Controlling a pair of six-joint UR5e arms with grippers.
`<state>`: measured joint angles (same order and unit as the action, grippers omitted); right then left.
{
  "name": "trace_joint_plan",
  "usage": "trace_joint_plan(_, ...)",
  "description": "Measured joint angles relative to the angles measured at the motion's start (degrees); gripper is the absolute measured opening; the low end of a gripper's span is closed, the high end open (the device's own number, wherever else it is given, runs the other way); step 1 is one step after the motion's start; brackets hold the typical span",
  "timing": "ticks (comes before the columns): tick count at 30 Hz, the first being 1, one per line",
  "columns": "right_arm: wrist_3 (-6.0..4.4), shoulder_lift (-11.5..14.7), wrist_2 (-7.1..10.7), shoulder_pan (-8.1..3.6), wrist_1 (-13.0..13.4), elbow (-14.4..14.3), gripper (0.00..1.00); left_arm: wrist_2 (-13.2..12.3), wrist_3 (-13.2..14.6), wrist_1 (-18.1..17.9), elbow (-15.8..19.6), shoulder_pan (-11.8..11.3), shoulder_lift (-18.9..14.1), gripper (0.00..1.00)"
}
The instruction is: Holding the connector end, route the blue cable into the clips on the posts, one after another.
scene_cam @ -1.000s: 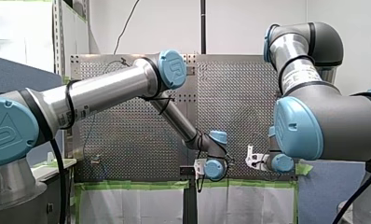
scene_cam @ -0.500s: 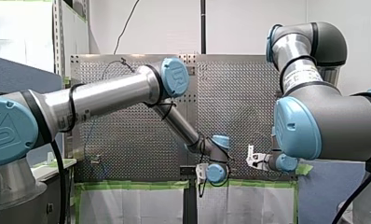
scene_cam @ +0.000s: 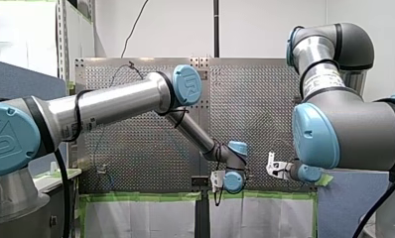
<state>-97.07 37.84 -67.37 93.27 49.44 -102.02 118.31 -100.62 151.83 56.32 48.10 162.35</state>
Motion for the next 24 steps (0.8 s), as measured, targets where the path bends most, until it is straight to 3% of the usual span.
trace_joint_plan(6, -0.79, 0.00, 0.03, -0.48, -0.32, 1.34, 0.00, -1.47, -0.09, -0.12, -0.23, -0.21, 0.08, 0.00)
trace_joint_plan(14, -1.04, 0.00, 0.11, -0.56, -0.83, 2.34, 0.00, -3.66, -0.58, 0.02, -1.68, -0.60, 0.18, 0.00)
trace_joint_plan(24, -1.12, -0.07, 0.73, -0.46, -0.78, 2.55, 0.00, -5.36, -1.81, 3.73, -6.42, -0.87, 2.92, 0.00)
